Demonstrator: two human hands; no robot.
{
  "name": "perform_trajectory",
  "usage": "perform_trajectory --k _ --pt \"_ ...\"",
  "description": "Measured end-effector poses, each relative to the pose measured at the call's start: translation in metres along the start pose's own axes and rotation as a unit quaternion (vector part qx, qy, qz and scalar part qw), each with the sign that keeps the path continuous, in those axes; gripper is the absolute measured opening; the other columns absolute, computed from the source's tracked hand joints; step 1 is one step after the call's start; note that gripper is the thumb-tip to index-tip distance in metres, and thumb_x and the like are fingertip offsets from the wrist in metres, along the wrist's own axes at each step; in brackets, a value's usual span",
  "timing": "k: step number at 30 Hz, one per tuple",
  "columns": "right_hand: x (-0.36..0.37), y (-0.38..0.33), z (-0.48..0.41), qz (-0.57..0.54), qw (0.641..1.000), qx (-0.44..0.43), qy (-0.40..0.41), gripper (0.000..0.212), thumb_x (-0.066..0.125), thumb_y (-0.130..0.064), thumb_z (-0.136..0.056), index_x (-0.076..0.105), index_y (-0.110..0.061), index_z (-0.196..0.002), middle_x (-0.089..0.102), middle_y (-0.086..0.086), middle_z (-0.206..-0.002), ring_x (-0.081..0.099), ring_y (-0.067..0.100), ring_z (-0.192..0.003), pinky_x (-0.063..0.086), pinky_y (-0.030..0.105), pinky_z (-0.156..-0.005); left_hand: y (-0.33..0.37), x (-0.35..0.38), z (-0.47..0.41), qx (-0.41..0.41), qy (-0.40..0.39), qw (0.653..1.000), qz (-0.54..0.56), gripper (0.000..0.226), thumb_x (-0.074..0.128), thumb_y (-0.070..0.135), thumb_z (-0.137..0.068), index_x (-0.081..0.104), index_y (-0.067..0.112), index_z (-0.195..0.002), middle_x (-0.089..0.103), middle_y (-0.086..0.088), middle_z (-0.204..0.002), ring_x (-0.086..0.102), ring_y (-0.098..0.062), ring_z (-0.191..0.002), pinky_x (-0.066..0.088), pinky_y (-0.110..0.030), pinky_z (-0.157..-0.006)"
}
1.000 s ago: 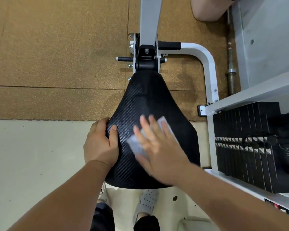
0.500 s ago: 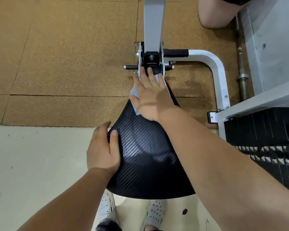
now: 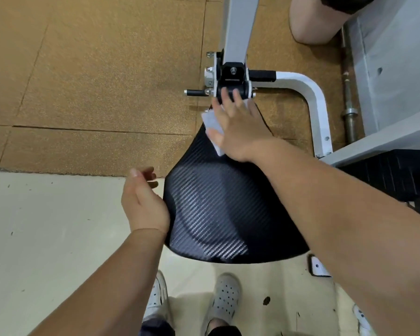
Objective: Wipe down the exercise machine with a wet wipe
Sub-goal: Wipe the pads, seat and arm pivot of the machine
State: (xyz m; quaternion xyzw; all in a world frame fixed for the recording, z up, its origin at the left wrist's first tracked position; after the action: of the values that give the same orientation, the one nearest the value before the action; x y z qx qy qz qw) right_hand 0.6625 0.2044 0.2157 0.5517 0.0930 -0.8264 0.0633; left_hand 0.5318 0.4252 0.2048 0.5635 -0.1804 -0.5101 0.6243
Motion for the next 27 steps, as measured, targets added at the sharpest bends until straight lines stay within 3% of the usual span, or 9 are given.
perform_trajectory --k 3,5,8,11,13,15,18,23,27 --pt "0.004 -0.03 0.0 -0.036 0.998 0.044 -0.009 0.076 0.021 -0.06 -0.106 -0.01 -0.021 -0.164 -0.026 0.008 -0.169 -0.027 0.032 -0.154 -0.012 0.056 -0.125 -0.011 -0.017 0.018 -0.061 0.014 0.997 0.038 0.057 0.02 0.047 -0.097 0.068 0.016 -0.096 0.07 -0.007 -0.101 0.065 -0.023 -0.099 0.051 -0.052 -0.092" --pt "0.014 -0.072 0.032 -0.012 0.999 -0.042 -0.004 0.075 0.017 -0.06 -0.105 -0.009 -0.022 -0.164 -0.025 0.006 -0.169 -0.027 0.033 -0.154 -0.011 0.057 -0.125 -0.024 -0.031 0.032 -0.073 0.014 0.996 0.051 0.052 0.023 0.044 -0.095 0.068 0.017 -0.096 0.07 -0.005 -0.101 0.066 -0.022 -0.096 0.052 -0.047 -0.084" --pt "0.037 -0.12 0.112 0.017 0.98 -0.196 0.032 0.072 0.024 -0.053 -0.104 0.014 -0.017 -0.165 0.002 0.007 -0.173 0.0 0.036 -0.159 0.005 0.06 -0.126 -0.04 -0.05 0.043 -0.09 0.013 0.993 0.072 0.039 0.03 0.039 -0.089 0.065 0.026 -0.098 0.068 -0.004 -0.1 0.064 -0.022 -0.089 0.048 -0.041 -0.075" --pt "0.052 -0.119 0.143 0.067 0.953 -0.295 -0.007 0.066 0.029 -0.053 -0.104 0.024 -0.021 -0.162 0.019 0.007 -0.171 0.015 0.036 -0.157 0.015 0.06 -0.125 -0.038 -0.052 0.05 -0.068 -0.035 0.996 0.045 0.04 0.029 0.038 -0.09 0.065 0.025 -0.1 0.068 -0.004 -0.1 0.064 -0.022 -0.087 0.049 -0.041 -0.074" --pt "0.039 -0.096 0.108 0.095 0.96 -0.262 0.008 0.066 0.028 -0.056 -0.104 0.018 -0.027 -0.163 0.015 0.006 -0.171 0.01 0.037 -0.157 0.011 0.061 -0.125 -0.035 -0.047 0.054 -0.059 -0.074 0.995 0.033 0.042 0.028 0.04 -0.09 0.066 0.024 -0.1 0.069 -0.003 -0.099 0.064 -0.022 -0.089 0.049 -0.041 -0.075" --pt "0.016 -0.061 0.058 0.031 0.994 -0.108 -0.008 0.069 0.028 -0.055 -0.105 0.004 -0.027 -0.164 -0.004 0.005 -0.173 -0.009 0.033 -0.158 -0.002 0.056 -0.127 -0.031 -0.041 0.055 -0.053 -0.101 0.993 0.02 0.043 0.027 0.04 -0.091 0.066 0.025 -0.101 0.07 0.0 -0.099 0.064 -0.021 -0.089 0.05 -0.039 -0.074" --pt "0.009 -0.044 0.03 -0.032 0.997 0.067 -0.022 0.073 0.017 -0.057 -0.106 -0.014 -0.024 -0.163 -0.027 0.004 -0.169 -0.027 0.03 -0.154 -0.015 0.052 -0.125 -0.028 -0.04 0.051 -0.054 -0.086 0.995 0.008 0.042 0.027 0.04 -0.091 0.065 0.028 -0.103 0.068 0.001 -0.104 0.064 -0.02 -0.092 0.049 -0.038 -0.076" --pt "0.051 -0.144 0.134 0.013 0.993 -0.11 0.028 0.069 0.017 -0.05 -0.107 -0.005 -0.02 -0.165 -0.016 0.002 -0.172 -0.018 0.031 -0.157 -0.007 0.056 -0.126 -0.025 -0.043 0.042 -0.04 -0.044 0.998 -0.02 0.04 0.028 0.04 -0.097 0.064 0.028 -0.106 0.066 0.008 -0.11 0.063 -0.021 -0.102 0.051 -0.045 -0.089" --pt "0.074 -0.11 0.181 -0.007 0.992 -0.109 0.058 0.071 0.024 -0.054 -0.102 0.018 -0.02 -0.165 0.011 0.004 -0.173 0.004 0.03 -0.16 0.011 0.055 -0.127 -0.005 -0.025 0.039 0.05 -0.06 0.993 -0.083 0.042 0.033 0.048 -0.096 0.062 0.022 -0.112 0.063 0.004 -0.109 0.059 -0.02 -0.107 0.046 -0.049 -0.1"
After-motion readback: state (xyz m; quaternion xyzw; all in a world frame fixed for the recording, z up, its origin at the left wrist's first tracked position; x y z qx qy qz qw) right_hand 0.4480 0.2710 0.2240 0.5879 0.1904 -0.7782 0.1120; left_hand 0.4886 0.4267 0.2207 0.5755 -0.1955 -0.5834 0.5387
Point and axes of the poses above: each hand's wrist, its own z-axis away from the middle knuckle, its own x-axis out of the palm, y = z × x, the point moved 6 cm from there along -z, towards the middle knuckle
